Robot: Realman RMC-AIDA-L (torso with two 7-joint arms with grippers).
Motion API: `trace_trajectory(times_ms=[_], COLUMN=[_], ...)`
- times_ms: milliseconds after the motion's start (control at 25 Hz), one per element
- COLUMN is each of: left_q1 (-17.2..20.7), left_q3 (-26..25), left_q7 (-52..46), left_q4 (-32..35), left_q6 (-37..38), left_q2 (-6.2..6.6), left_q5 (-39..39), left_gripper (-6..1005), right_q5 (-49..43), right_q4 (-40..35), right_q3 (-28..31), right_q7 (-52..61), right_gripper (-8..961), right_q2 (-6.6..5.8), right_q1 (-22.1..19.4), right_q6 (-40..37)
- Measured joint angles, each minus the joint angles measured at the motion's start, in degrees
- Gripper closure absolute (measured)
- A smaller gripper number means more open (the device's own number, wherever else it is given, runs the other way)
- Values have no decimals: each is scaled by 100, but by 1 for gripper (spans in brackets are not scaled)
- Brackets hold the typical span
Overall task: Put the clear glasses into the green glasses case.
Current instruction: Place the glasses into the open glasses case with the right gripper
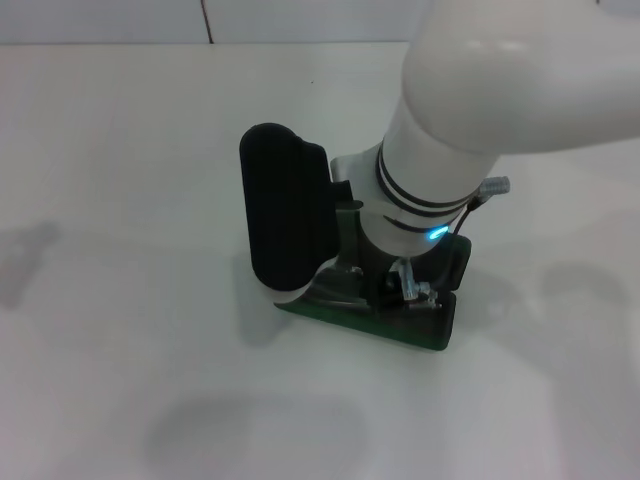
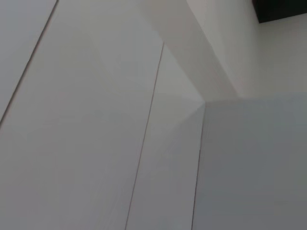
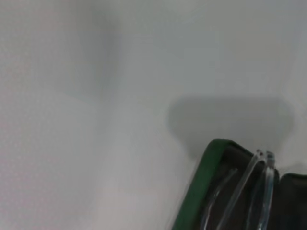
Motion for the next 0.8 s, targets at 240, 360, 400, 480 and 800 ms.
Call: trace_trajectory(times_ms=[240,360,400,480,800], left_q1=[19,45,53,65,88], left_q3=[-51,-60,-61,-62,-63], left_q7=[-7,-5,-2,6,55], left_q4=[0,0,0,1,6], left_q6=[176,176,176,176,176], left_q2=[23,24,24,19,17], left_q5=[-69,-69,-70,-69,-66], left_gripper=[928,928,928,928,927], right_q5=[43,39,30,4,-1], right_q4=[-33,-68,-77,-90,-94], right_q3=[-99,-103,-104,-108,-156], right_q7=[19,20,20,20,15], right_gripper=[824,822,822,821,817], right_q2=[0,0,0,0,0], right_q1=[17,18,18,22,73], right_q6=[15,23,24,25,46])
